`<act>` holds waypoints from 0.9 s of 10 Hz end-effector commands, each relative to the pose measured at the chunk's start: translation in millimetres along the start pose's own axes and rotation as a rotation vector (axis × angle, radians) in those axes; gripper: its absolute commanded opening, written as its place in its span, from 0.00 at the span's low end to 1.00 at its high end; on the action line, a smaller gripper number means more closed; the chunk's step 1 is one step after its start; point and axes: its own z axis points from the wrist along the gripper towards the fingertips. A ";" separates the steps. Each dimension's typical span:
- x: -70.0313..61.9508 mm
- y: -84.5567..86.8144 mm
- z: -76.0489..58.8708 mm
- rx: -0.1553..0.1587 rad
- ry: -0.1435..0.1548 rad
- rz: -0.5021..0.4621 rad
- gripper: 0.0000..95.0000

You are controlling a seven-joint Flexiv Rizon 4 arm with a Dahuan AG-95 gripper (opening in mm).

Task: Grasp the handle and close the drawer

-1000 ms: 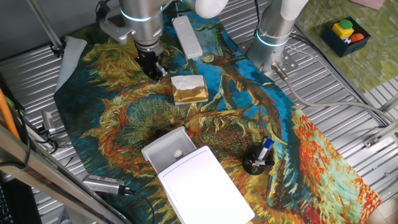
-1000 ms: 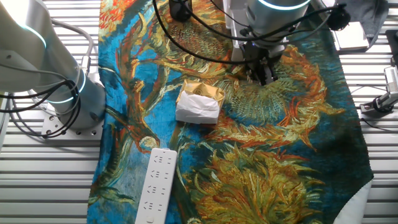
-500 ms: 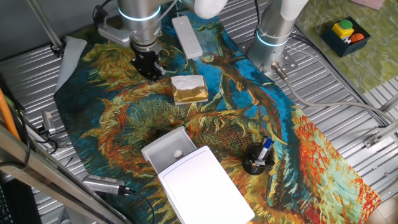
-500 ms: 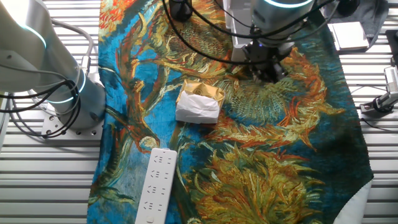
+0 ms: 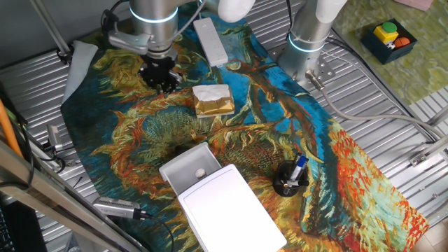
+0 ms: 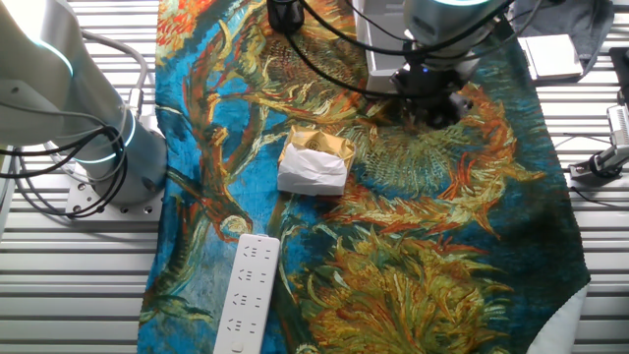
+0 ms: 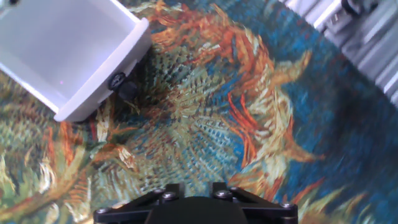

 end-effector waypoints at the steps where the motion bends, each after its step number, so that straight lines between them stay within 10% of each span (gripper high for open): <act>1: -12.4 -14.2 -0.2 -0.029 -0.017 -0.135 0.40; 9: -14.0 -15.7 -0.1 -0.039 -0.019 -0.148 0.40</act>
